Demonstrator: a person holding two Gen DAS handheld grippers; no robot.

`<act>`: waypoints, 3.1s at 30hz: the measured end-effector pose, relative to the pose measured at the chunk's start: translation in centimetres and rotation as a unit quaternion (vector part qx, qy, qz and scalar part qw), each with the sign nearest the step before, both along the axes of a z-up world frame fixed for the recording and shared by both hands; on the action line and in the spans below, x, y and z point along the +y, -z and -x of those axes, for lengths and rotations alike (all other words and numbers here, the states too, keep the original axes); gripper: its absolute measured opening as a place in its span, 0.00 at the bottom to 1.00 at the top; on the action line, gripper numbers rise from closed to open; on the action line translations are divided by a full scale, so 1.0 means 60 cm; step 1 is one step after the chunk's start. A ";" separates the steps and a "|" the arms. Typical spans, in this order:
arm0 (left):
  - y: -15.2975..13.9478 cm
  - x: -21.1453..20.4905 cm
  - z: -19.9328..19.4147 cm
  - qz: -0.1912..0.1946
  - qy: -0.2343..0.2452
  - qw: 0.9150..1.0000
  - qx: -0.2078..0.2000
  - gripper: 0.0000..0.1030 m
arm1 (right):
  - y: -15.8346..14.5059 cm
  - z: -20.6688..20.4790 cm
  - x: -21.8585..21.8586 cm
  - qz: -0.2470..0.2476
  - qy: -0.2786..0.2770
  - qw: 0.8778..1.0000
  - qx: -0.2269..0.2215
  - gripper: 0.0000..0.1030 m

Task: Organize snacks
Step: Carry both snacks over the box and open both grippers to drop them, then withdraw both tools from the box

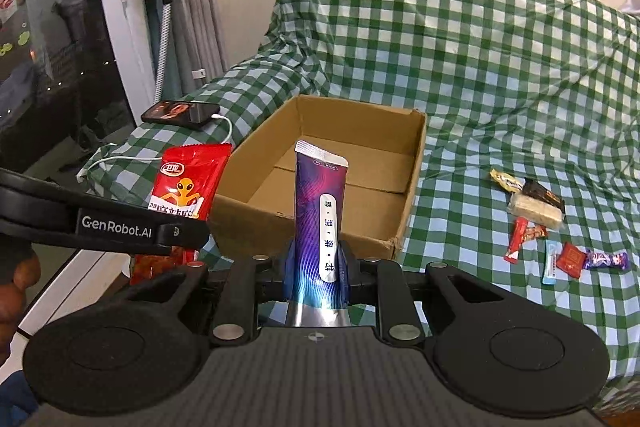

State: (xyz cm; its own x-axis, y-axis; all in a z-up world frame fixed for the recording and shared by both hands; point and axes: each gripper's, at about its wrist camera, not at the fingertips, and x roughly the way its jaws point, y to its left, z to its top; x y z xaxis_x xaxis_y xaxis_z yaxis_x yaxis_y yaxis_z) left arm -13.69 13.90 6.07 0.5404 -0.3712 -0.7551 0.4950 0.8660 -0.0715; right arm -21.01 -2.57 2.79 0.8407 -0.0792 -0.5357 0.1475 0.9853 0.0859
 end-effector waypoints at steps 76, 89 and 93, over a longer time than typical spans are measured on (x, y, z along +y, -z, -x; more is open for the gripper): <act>0.137 -0.220 -0.424 -0.054 0.008 0.998 0.039 0.51 | 0.096 -0.381 -0.197 -0.047 0.038 0.996 0.068 0.22; 0.117 -0.145 -0.320 -0.085 -0.004 0.996 0.017 1.00 | 0.090 -0.313 -0.166 -0.067 0.059 0.993 0.083 0.83; 0.121 -0.098 -0.255 -0.084 -0.024 0.995 0.044 1.00 | 0.086 -0.257 -0.122 -0.063 0.041 0.992 0.105 0.88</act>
State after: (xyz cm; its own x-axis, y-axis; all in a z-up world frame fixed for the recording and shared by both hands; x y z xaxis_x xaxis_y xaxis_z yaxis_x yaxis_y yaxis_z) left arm 1.59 8.03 -1.20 0.4833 -0.2111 -0.8496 0.4512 0.8918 0.0350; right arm -5.61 -9.86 -2.38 0.7035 -0.0641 -0.7078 0.2546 0.9526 0.1668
